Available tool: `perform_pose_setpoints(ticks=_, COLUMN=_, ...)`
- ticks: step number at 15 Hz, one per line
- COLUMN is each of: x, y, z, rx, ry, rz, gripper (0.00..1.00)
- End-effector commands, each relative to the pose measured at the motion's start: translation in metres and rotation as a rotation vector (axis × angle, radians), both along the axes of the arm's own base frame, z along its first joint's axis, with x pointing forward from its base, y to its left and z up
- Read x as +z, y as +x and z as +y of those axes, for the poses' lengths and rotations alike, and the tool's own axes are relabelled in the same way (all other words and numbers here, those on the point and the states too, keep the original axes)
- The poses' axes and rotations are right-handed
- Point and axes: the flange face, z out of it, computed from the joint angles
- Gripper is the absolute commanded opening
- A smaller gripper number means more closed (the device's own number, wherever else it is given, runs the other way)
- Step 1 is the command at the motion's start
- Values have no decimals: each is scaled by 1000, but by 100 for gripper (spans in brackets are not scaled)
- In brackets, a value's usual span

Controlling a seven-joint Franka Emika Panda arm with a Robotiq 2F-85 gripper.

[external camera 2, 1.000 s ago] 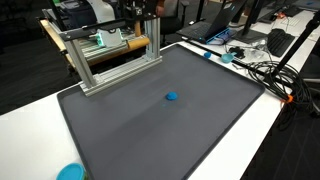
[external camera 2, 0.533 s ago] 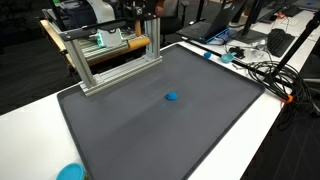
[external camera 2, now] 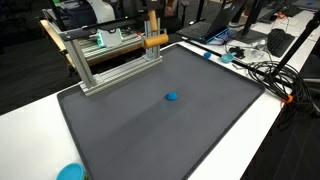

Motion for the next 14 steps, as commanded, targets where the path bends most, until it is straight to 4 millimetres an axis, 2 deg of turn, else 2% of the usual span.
perform_pose_setpoints(ticks=1, x=14, y=59, z=-14, rx=-73, ry=-23, rz=-74, gripper=22)
perform_pose_setpoints(ticks=3, x=13, y=86, z=-26, rx=-109, ry=-28, rz=-73, gripper=22)
perform_pose_setpoints(ticks=5, x=4, y=112, z=-36, rx=-118, ry=-33, rz=-40, gripper=22)
perform_pose_setpoints(ticks=7, x=-30, y=140, z=-50, rx=-155, ry=-49, rz=92, gripper=22)
perform_pose_setpoints(ticks=8, x=-12, y=105, z=-40, rx=-115, ry=-20, rz=13, gripper=47)
perform_pose_setpoints(ticks=11, x=-44, y=134, z=-50, rx=-137, ry=-26, rz=97, gripper=47)
perform_pose_setpoints(ticks=13, x=-47, y=141, z=-50, rx=-138, ry=-26, rz=103, gripper=47)
perform_pose_setpoints(ticks=14, x=-46, y=141, z=-51, rx=-139, ry=-26, rz=101, gripper=22)
